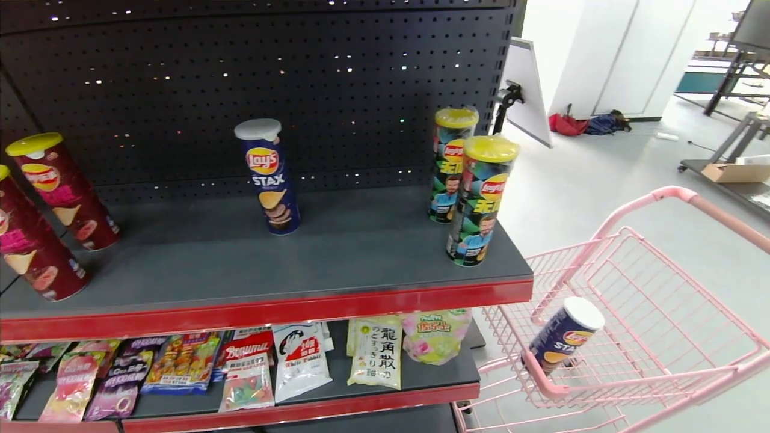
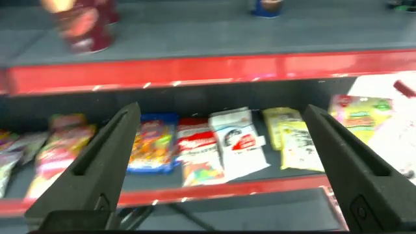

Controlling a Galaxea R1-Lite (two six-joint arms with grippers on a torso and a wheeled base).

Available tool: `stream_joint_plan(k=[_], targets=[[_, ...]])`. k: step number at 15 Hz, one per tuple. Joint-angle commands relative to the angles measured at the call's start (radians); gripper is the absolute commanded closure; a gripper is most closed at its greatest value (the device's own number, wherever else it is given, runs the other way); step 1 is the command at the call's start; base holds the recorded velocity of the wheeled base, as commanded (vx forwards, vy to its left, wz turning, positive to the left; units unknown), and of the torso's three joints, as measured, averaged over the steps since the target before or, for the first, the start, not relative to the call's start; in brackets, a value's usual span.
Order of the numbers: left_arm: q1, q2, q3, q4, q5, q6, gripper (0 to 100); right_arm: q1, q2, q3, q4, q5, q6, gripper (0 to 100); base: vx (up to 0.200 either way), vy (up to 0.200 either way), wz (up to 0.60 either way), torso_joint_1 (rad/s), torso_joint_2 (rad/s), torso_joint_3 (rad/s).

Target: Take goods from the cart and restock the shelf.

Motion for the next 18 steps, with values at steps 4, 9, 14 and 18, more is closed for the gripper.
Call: stream_joint_plan(k=[4, 9, 14, 18], targets=[[0.001, 0.001, 0.0, -0.002, 0.0, 0.0, 0, 0.001, 0.0, 0.0, 0.001, -0.001, 0.0, 0, 0.0, 0.0, -0.45, 0.002, 0.0, 0.001], [0.001, 0.001, 0.0, -0.002, 0.0, 0.0, 0, 0.0, 0.0, -0.002, 0.001, -0.001, 0.0, 0, 0.0, 0.0, 0.0, 0.0, 0.0, 0.0], [0.001, 0.001, 0.0, -0.002, 0.0, 0.0, 0, 0.0, 0.0, 0.0, 0.001, -0.004, 0.0, 0, 0.0, 0.0, 0.0, -0.044, 0.11, 0.066], [0.001, 0.001, 0.0, -0.002, 0.0, 0.0, 0, 0.0, 0.0, 0.0, 0.001, -0.004, 0.0, 0, 0.0, 0.0, 0.0, -0.138, 0.35, 0.209]])
